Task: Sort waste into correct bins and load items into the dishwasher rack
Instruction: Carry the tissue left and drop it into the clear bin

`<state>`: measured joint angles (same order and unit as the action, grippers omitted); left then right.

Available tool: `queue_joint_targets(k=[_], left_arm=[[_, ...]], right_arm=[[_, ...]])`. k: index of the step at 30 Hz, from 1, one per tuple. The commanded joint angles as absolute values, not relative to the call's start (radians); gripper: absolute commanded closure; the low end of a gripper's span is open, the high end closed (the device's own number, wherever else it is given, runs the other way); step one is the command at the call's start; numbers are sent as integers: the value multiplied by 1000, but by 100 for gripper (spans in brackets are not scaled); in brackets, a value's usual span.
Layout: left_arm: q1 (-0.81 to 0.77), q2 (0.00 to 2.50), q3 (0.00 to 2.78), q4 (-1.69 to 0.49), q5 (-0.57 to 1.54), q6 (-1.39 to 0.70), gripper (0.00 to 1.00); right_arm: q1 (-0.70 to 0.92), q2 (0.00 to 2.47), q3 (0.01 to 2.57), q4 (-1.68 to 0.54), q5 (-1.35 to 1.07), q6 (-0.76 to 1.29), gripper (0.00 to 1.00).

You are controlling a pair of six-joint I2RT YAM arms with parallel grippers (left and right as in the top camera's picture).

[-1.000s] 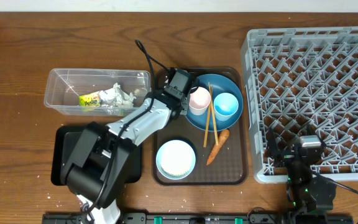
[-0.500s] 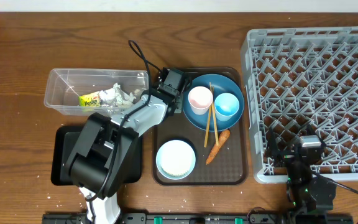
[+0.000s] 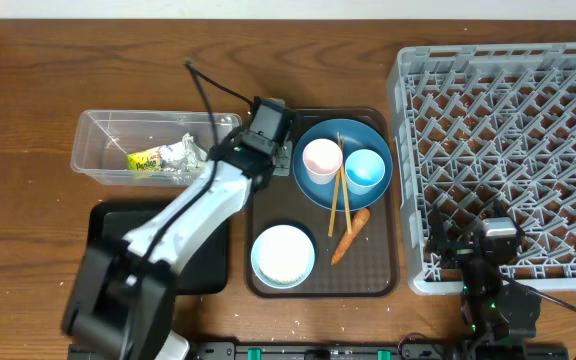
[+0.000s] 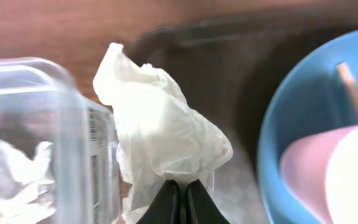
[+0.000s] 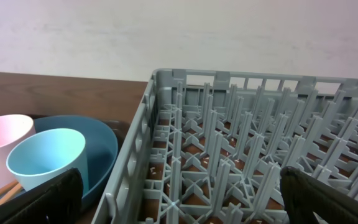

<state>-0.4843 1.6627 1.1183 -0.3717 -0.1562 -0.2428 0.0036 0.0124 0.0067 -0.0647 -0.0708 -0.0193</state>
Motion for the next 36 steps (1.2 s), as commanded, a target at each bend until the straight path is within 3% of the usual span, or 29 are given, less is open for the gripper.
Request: queue_joint_targets(k=[1, 13, 27, 29, 30, 32, 36], left_arm=[[-484, 1608, 1117, -400, -147, -249, 94], [-466, 1549, 1116, -446, -465, -345, 94], [-279, 1609, 1116, -486, -460, -474, 93], [-260, 1629, 1116, -481, -457, -476, 87], [-255, 1638, 1116, -481, -457, -482, 75], [-249, 1649, 1116, -478, -456, -485, 67], [-257, 1643, 1116, -478, -414, -484, 66]], right_arm=[[-2, 9, 6, -68, -68, -23, 1], [-2, 10, 6, -68, -68, -23, 1], [-2, 10, 5, -68, -68, -23, 1], [-2, 10, 6, -68, -68, -23, 1], [-2, 10, 6, -68, -68, -23, 1], [-2, 10, 6, -68, -68, -23, 1], [-2, 10, 6, -68, -68, -23, 1]])
